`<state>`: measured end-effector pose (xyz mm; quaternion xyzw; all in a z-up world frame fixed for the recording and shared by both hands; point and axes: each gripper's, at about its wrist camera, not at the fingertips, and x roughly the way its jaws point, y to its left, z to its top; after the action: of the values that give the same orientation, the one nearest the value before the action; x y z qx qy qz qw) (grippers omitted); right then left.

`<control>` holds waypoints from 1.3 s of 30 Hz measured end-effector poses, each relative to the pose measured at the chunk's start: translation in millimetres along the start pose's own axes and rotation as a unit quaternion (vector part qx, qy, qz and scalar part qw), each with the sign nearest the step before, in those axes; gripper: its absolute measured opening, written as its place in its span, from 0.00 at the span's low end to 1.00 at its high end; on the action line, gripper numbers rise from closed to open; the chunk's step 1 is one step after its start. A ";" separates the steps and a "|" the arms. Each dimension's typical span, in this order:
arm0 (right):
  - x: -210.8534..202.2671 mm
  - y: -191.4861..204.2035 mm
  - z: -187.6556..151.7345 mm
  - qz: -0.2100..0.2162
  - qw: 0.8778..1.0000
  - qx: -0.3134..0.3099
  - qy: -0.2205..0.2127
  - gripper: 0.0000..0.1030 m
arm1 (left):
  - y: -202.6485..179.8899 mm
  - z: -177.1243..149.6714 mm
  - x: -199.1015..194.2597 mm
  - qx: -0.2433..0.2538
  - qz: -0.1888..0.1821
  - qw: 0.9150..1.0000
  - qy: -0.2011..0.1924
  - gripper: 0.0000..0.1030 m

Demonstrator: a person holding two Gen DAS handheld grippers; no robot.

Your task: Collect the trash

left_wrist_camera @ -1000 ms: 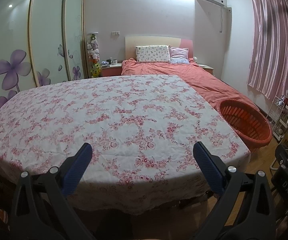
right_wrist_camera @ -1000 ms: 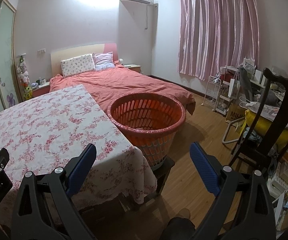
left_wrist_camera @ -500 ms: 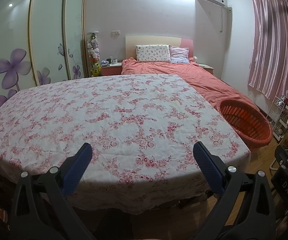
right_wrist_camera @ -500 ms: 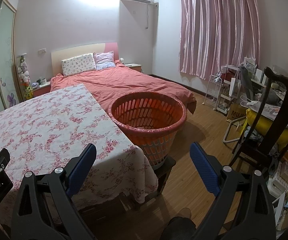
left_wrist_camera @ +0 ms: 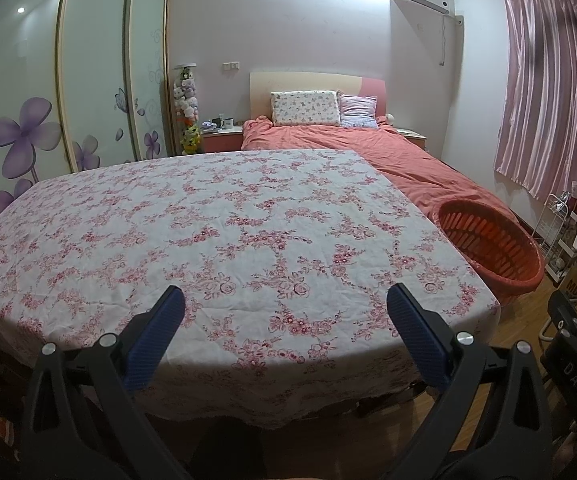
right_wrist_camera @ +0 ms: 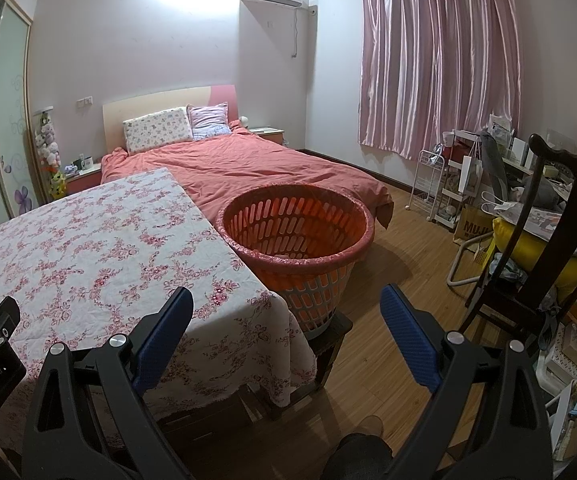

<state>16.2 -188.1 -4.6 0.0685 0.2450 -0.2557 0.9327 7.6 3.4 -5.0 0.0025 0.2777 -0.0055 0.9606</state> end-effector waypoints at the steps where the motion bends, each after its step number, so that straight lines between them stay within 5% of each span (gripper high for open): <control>1: 0.3 -0.1 0.1 0.000 1.000 0.000 0.000 0.91 | 0.0 -0.1 0.0 0.000 0.000 1.000 0.000 0.96; 39: 0.0 -1.0 0.8 0.001 1.000 0.000 0.000 0.91 | -4.4 -1.9 -0.8 0.002 -0.001 1.000 0.000 0.96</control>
<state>16.0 -189.2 -3.9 0.0690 0.2454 -0.2552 0.9327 5.8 -1.0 -6.3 0.0045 0.2777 -0.0074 0.9606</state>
